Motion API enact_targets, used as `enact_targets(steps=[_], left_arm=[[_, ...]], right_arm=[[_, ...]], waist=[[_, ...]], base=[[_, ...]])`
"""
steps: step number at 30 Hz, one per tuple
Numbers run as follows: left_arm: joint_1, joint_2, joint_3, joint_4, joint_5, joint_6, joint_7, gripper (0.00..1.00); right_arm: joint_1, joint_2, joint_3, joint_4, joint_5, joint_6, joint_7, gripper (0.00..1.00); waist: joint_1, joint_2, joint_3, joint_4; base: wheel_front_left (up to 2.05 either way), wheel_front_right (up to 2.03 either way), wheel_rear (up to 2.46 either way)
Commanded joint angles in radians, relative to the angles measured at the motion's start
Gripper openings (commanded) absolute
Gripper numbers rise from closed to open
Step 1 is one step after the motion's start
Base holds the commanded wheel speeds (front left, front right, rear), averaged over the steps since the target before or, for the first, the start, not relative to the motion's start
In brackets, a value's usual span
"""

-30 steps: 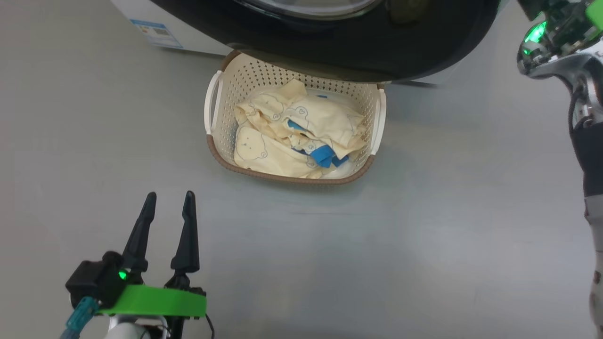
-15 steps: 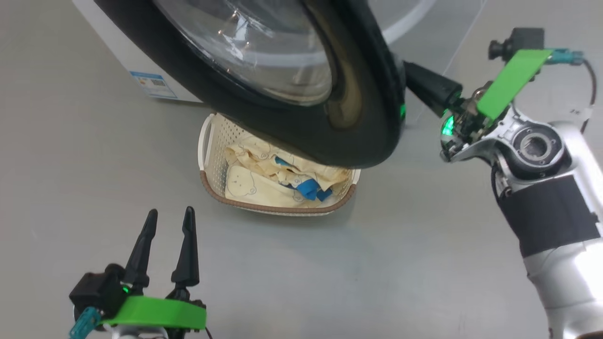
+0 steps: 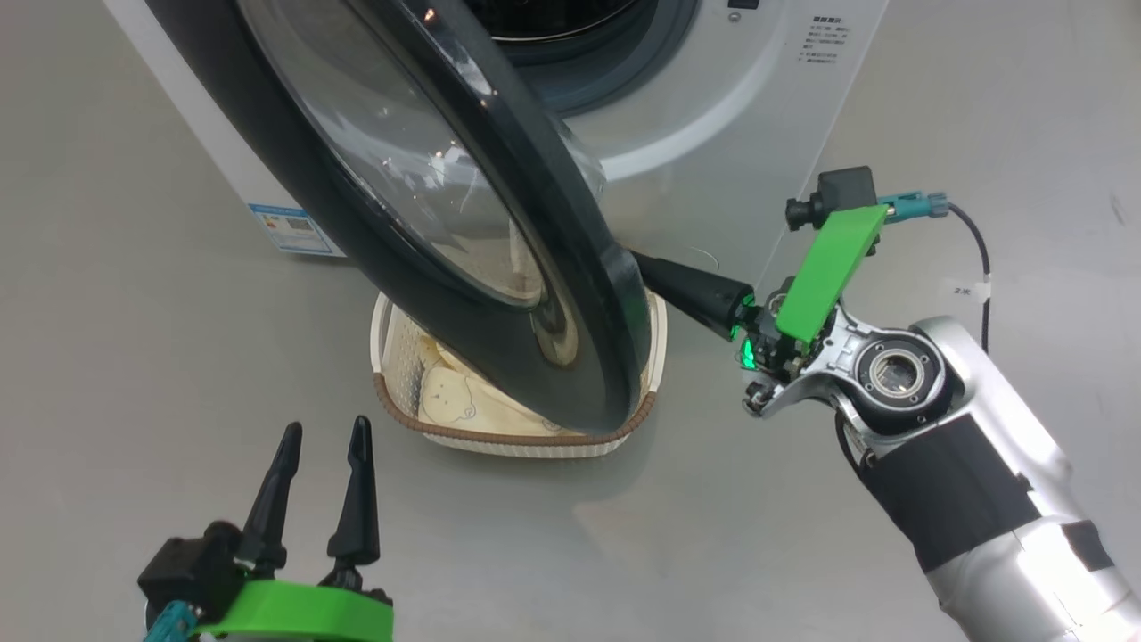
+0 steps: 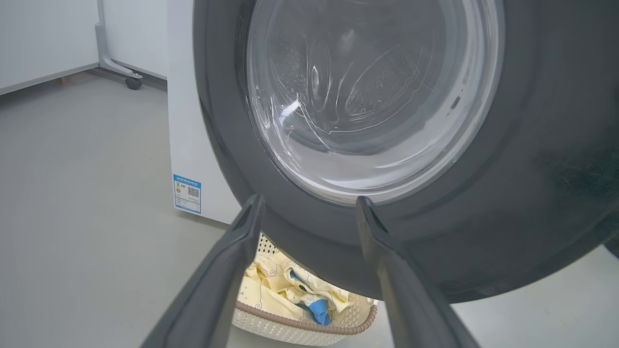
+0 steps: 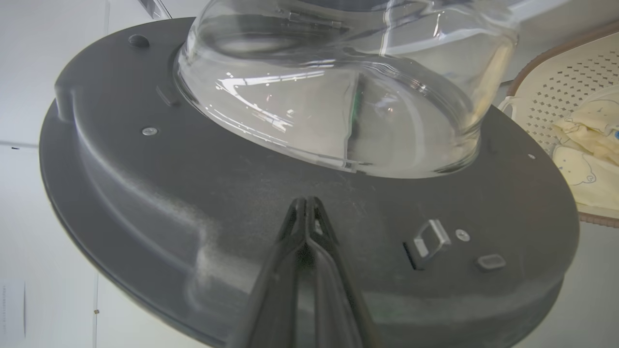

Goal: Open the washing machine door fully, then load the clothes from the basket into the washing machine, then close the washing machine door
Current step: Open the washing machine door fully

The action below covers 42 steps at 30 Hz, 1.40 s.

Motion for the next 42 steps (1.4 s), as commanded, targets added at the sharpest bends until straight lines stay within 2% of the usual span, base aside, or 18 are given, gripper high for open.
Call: enact_targets(steps=[1,17,24,35,42], left_arm=[[-0.001,0.002,0.035,-0.028,-0.007,0.0,-0.01,1.0],[0.017,-0.01,0.046,-0.024,-0.008,0.0,-0.01,1.0],[0.025,-0.011,0.045,-0.026,-0.006,0.0,-0.01,1.0],[0.03,-0.013,0.041,-0.022,-0.011,0.0,-0.01,1.0],[0.045,-0.013,0.064,-0.021,-0.006,0.0,-0.01,1.0]], right_arm=[[0.0,0.029,0.025,-0.037,0.004,0.004,-0.007,0.0],[0.029,0.031,0.328,-0.094,0.134,0.004,-0.155,0.0],[0.022,0.031,0.418,-0.107,0.178,0.004,-0.211,0.0],[0.008,0.031,0.46,-0.095,0.194,0.004,-0.254,0.0],[0.012,0.031,0.434,-0.089,0.125,0.004,-0.29,0.0]], waist=[[0.0001,-0.0001,-0.008,0.003],[0.0001,-0.0001,-0.074,0.004],[0.0001,-0.0001,-0.091,-0.001],[0.0001,-0.0001,-0.108,0.005],[0.0001,-0.0001,-0.13,-0.025]], base=[[0.0,0.0,0.0],[0.0,0.0,0.0],[0.0,0.0,0.0],[0.0,0.0,0.0],[0.0,0.0,0.0]])
